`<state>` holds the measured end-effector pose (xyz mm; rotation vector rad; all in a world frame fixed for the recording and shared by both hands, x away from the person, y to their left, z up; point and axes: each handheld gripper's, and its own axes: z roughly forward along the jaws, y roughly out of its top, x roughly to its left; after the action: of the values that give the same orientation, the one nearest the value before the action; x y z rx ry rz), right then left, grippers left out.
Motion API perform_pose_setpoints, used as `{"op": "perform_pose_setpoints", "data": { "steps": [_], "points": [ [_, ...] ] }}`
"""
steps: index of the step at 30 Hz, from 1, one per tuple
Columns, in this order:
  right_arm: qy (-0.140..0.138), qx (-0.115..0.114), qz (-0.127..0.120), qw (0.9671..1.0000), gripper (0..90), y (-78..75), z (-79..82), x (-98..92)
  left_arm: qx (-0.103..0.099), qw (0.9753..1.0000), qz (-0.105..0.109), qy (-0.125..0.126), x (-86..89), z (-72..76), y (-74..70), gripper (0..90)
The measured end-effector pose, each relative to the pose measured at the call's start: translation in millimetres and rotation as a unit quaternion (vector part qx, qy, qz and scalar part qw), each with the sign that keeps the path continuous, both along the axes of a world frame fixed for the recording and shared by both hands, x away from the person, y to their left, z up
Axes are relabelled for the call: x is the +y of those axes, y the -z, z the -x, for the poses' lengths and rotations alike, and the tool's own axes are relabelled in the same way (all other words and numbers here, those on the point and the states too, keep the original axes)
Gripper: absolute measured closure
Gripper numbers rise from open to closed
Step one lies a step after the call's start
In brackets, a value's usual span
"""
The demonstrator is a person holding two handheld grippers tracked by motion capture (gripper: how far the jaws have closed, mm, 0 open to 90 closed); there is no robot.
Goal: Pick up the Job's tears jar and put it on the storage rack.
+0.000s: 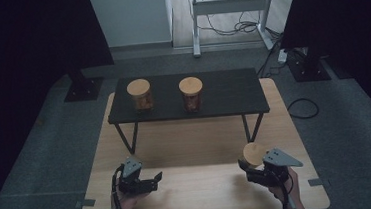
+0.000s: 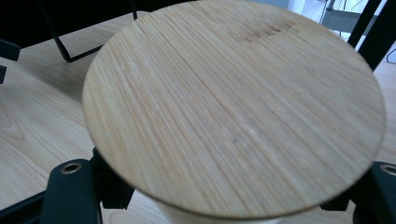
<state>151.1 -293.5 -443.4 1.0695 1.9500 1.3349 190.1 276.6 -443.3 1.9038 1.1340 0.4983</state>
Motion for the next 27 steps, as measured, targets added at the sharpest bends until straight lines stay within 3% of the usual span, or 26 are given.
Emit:
{"op": "perform_pose_setpoints", "data": {
  "steps": [27],
  "points": [
    [-0.012,-0.004,0.012,0.9999,24.4,-18.6,-6.5,6.9,0.001,1.0000,0.002,0.001,0.8,-0.1,-0.4,10.0]
  ]
}}
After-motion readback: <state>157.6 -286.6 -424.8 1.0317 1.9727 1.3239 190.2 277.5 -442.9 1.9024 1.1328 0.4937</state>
